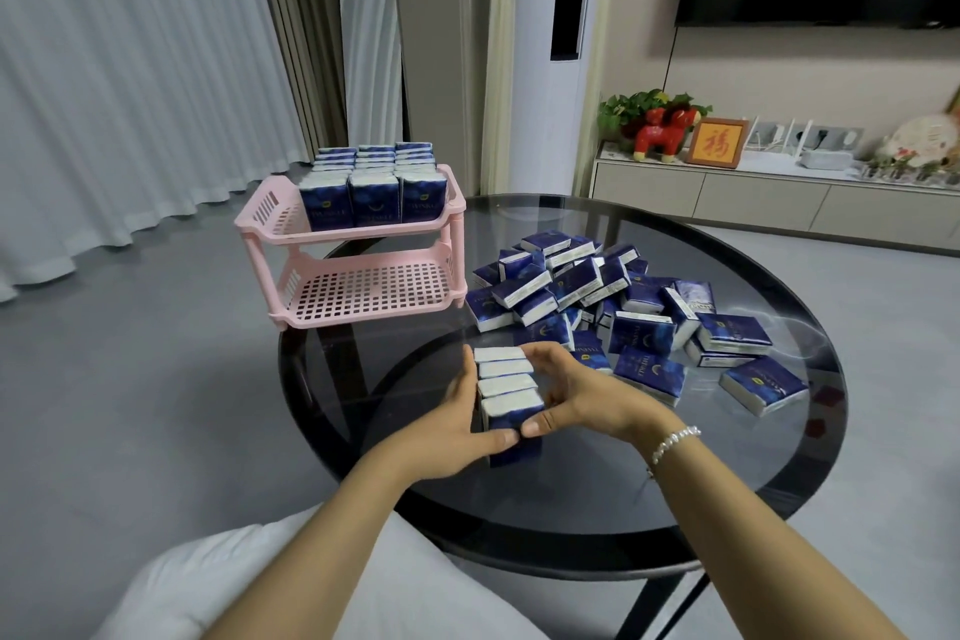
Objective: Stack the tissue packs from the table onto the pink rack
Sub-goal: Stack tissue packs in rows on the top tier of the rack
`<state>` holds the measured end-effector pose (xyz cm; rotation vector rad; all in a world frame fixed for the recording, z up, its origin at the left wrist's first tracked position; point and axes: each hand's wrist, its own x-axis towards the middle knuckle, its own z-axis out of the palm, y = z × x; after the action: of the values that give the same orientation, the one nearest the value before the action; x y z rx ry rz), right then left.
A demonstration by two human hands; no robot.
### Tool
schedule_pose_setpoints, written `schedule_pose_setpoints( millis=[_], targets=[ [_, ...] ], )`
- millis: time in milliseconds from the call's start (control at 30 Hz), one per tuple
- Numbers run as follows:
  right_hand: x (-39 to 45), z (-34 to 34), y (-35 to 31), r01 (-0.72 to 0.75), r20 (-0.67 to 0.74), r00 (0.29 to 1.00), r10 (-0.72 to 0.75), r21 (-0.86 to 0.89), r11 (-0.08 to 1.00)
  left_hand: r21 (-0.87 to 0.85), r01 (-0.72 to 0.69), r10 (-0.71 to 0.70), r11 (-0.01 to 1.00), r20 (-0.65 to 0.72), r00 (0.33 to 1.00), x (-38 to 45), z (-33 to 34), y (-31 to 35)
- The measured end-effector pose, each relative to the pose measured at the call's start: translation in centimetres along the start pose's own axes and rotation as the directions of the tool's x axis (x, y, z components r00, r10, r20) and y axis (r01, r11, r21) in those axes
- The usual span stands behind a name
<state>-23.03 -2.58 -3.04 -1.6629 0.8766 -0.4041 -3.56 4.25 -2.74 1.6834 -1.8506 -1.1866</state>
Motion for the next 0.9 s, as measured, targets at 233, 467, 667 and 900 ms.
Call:
schedule_pose_setpoints(
  millis=[233, 467, 667, 900],
  targets=[
    [1.6, -0.5, -3.3, 0.053, 0.003, 0.999, -0.053, -0.017, 0.998, -0.09, -0.1, 0.086, 0.991, -0.155, 0.984, -0.4, -3.6, 0.1],
    [5.3, -0.9, -10.9, 0.166, 0.024, 0.986, -0.164, -0.142, 0.976, -0.017, -0.212, 0.198, 0.977, -0.295, 0.935, -1.3, -11.2, 1.4],
    [9.6, -0.5, -18.3, 0.273, 0.036, 0.961, -0.273, -0.231, 0.934, -0.066, -0.243, 0.199, 0.968, -0.391, 0.899, -2.4, -18.7, 2.3],
    [16.1, 0.3, -25.0, 0.314, 0.085, 0.949, -0.303, -0.29, 0.904, -0.114, -0.261, 0.177, 0.958, -0.48, 0.859, -2.4, -26.8, 2.6]
  ],
)
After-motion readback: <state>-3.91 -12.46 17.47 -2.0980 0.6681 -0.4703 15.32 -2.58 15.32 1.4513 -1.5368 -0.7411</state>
